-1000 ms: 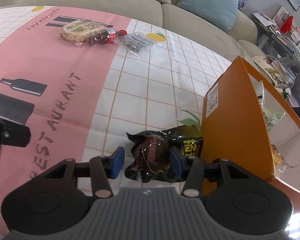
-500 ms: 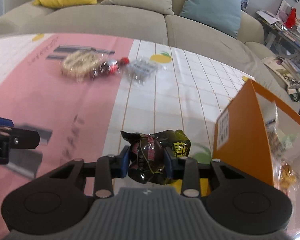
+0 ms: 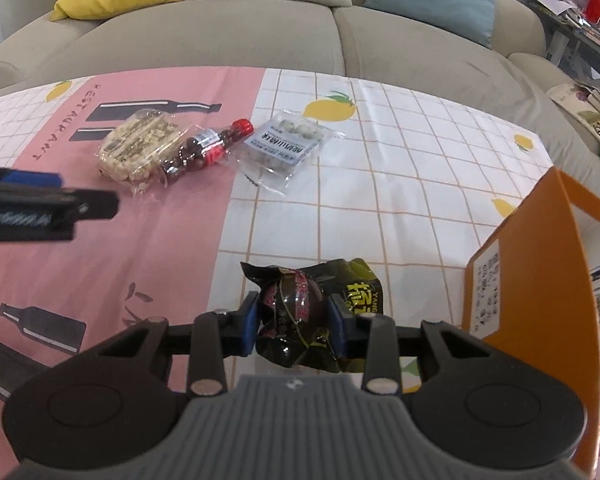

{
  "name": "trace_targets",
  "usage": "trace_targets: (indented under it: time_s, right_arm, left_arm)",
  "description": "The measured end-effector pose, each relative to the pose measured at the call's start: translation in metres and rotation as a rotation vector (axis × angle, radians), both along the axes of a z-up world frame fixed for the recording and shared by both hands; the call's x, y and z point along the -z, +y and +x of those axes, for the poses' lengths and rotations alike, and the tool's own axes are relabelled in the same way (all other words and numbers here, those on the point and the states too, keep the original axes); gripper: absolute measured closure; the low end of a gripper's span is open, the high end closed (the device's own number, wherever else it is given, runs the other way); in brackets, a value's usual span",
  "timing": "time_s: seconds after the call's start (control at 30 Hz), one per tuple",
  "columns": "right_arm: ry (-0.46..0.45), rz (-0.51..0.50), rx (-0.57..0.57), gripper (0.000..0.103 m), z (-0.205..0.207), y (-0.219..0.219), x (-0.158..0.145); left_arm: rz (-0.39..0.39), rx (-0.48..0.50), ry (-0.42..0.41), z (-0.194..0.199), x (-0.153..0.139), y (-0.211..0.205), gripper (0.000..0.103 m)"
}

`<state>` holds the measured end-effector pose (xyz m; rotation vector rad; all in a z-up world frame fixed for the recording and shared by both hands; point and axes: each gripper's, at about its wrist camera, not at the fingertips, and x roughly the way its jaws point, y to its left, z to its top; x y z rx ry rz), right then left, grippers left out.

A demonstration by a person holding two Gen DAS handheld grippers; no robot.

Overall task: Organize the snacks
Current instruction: 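Grasp the clear peanut bag with the left gripper while the right holds the dark packet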

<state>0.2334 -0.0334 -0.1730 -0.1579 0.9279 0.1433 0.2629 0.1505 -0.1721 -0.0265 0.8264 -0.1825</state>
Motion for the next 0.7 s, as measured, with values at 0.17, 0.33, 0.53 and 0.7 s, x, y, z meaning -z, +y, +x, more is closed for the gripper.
trace_targets:
  time_s: [0.17, 0.33, 0.53, 0.7]
  right_arm:
    - [0.014, 0.012, -0.005, 0.068, 0.003, 0.001, 0.003]
    - [0.018, 0.028, -0.004, 0.068, 0.004, -0.001, 0.004]
    - [0.016, 0.034, -0.002, 0.067, 0.004, -0.002, 0.003]
    - [0.015, 0.034, -0.001, 0.067, 0.003, -0.002, 0.003]
  left_arm:
    - [0.071, 0.052, -0.043, 0.018, 0.006, -0.004, 0.013]
    - [0.104, 0.102, -0.036, 0.037, 0.011, -0.002, 0.011]
    - [0.263, 0.238, -0.096, 0.041, 0.011, -0.014, 0.009]
    - [0.353, 0.282, -0.147, 0.041, 0.011, -0.026, 0.009]
